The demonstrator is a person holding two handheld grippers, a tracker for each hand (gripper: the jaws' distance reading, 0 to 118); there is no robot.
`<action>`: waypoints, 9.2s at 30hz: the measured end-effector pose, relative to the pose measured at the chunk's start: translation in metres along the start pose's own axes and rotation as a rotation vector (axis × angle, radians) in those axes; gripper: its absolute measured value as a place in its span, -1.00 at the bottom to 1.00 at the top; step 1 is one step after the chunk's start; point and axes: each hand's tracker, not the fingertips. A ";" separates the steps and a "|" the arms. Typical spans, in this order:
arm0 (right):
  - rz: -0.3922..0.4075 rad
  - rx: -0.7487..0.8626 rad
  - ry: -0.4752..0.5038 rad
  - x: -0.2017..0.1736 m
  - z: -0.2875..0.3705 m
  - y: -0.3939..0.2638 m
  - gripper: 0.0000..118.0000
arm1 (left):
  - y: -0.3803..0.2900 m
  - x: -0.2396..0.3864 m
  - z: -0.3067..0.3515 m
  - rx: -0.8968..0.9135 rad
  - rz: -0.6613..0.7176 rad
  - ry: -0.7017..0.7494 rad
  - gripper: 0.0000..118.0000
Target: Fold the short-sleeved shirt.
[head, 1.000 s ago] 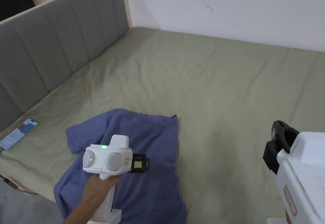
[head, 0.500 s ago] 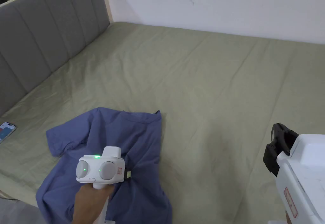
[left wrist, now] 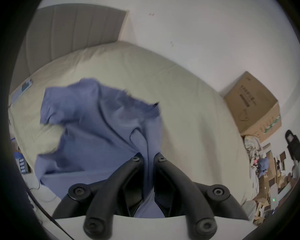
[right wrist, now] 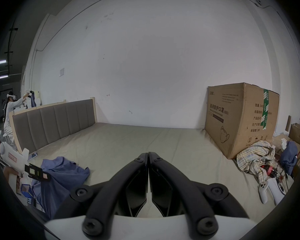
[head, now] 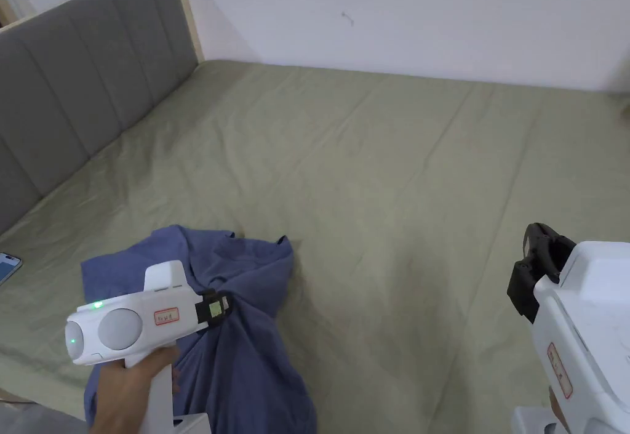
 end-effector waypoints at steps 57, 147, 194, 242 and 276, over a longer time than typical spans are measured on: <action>-0.010 0.076 -0.316 0.124 0.105 0.014 -0.99 | -0.092 0.333 -0.052 -0.170 -0.502 -0.385 0.90; -0.137 -0.726 -0.165 0.187 -0.102 -0.165 0.59 | -0.047 0.214 -0.141 -0.250 -0.295 -0.161 -0.85; -0.032 -0.037 -0.210 0.233 -0.087 0.208 -0.91 | 0.268 0.209 0.019 0.324 -0.258 -0.080 -0.85; -0.338 -0.540 -0.244 0.219 -0.050 -0.132 -0.91 | 0.026 0.024 -0.113 -0.133 -0.083 0.124 -0.86; -0.233 -0.412 -0.319 0.167 0.057 -0.070 0.47 | -0.030 0.048 0.034 0.112 -0.085 0.039 0.73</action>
